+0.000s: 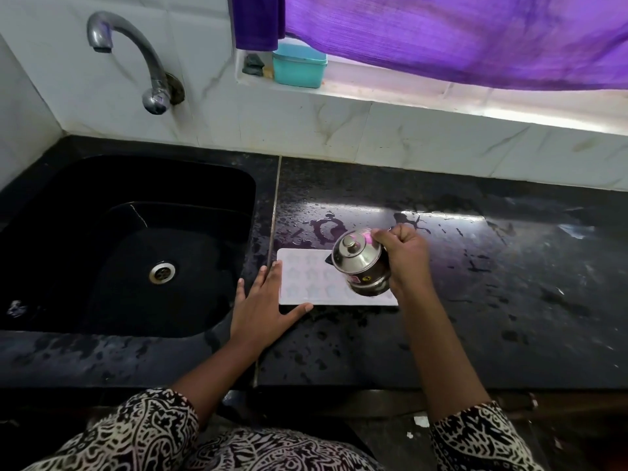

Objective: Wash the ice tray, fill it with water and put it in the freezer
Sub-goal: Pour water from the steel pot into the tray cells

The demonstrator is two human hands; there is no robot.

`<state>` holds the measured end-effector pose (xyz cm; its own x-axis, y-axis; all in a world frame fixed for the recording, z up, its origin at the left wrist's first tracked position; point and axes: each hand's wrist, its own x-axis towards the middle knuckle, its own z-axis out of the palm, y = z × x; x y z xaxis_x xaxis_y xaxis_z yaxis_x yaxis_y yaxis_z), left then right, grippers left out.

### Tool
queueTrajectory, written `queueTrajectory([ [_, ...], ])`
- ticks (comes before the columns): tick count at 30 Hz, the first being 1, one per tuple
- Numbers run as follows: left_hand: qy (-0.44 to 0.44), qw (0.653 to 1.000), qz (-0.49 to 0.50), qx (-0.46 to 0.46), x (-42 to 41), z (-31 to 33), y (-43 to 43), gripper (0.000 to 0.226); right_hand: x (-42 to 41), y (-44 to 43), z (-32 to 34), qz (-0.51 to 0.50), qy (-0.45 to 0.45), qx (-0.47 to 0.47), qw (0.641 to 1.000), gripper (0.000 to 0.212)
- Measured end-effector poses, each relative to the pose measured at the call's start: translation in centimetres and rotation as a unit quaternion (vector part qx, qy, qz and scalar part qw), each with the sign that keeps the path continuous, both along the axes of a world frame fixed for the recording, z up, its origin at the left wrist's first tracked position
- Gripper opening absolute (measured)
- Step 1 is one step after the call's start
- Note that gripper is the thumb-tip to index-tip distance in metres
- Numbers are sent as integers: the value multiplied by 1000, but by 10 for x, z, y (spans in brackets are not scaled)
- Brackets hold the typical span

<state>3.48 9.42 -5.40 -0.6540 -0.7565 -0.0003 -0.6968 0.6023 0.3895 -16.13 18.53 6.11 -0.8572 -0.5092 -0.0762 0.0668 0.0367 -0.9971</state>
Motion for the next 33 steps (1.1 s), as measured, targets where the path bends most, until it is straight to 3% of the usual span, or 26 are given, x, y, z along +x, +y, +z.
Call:
queueTrajectory([
  [21, -6, 1000, 1, -3, 0, -3, -1, 108, 22, -19, -5, 63, 114, 53, 990, 26],
  [33, -9, 1000, 3, -2, -1, -2, 0, 109, 23, -24, -6, 72, 164, 73, 981, 39],
])
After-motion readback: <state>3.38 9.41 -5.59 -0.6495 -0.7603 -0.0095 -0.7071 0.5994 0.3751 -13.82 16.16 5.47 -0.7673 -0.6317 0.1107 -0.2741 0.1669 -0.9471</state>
